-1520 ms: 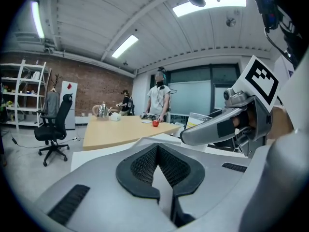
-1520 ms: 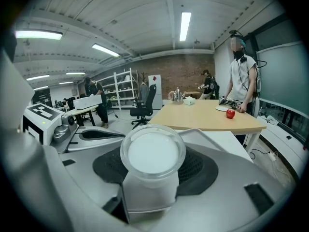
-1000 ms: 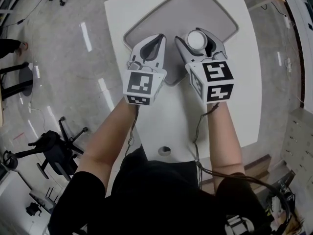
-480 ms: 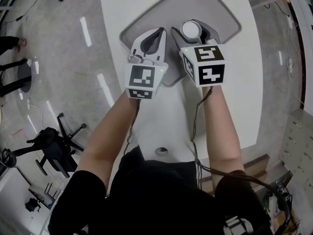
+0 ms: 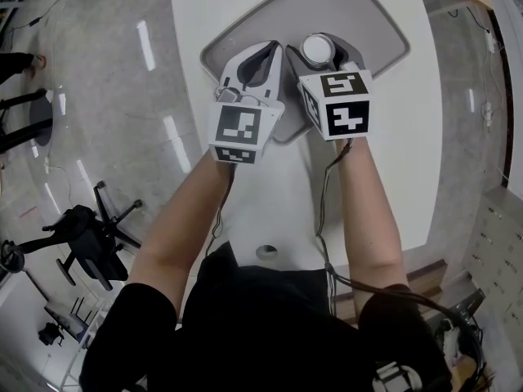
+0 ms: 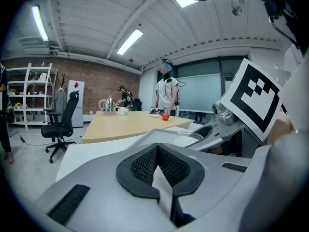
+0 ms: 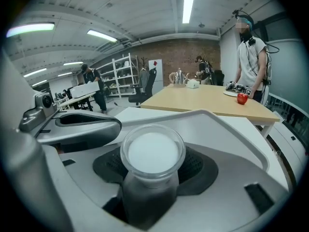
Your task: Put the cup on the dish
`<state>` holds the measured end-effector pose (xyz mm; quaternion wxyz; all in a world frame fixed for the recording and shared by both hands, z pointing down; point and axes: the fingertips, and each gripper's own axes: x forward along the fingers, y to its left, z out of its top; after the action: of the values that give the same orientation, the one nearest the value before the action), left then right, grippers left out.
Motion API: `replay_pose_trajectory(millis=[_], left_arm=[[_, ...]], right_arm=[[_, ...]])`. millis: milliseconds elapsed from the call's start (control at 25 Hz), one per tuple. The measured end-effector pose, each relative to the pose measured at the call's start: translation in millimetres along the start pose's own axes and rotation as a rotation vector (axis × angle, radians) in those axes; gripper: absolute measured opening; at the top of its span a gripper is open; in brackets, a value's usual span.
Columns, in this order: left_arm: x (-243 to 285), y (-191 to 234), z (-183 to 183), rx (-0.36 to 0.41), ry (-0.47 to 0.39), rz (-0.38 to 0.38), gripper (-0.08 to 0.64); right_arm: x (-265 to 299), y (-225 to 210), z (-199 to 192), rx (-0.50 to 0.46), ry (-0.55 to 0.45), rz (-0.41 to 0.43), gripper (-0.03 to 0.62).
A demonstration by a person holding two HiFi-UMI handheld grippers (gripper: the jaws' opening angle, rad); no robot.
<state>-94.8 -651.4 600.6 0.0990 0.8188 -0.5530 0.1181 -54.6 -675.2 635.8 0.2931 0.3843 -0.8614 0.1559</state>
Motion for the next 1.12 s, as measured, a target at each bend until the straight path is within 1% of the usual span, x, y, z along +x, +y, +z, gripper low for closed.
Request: replay_pose_trajectory(millis=[120, 280, 400, 480, 680, 920, 1120], left_arm=[[-4, 3, -1, -0.016, 0.004, 0.009, -0.003], [-7, 0, -5, -0.040, 0.025, 0.013, -0.003], [-12, -5, -4, -0.034, 0.025, 0.004, -0.003], [-17, -7, -3, -0.033, 0.025, 0.002, -0.003], [-28, -4, 3, -0.045, 0.022, 0.009, -0.003], [-44, -2, 19, -0.044, -0.003, 0.014, -0.003], [-63, -10, 50, -0.030, -0.050, 0.009, -0.003]], right_arm=[[0, 3, 0, -0.024, 0.008, -0.009, 0.261], [3, 1, -4, -0.021, 0.030, -0.023, 0.262], [5, 3, -5, -0.022, 0.048, -0.009, 0.262], [3, 4, -3, -0.030, 0.043, -0.003, 0.262], [-5, 6, 10, -0.048, 0.014, -0.030, 0.264], [-28, 11, 35, -0.062, -0.052, -0.057, 0.262], [-77, 19, 63, -0.042, -0.175, -0.093, 0.262]])
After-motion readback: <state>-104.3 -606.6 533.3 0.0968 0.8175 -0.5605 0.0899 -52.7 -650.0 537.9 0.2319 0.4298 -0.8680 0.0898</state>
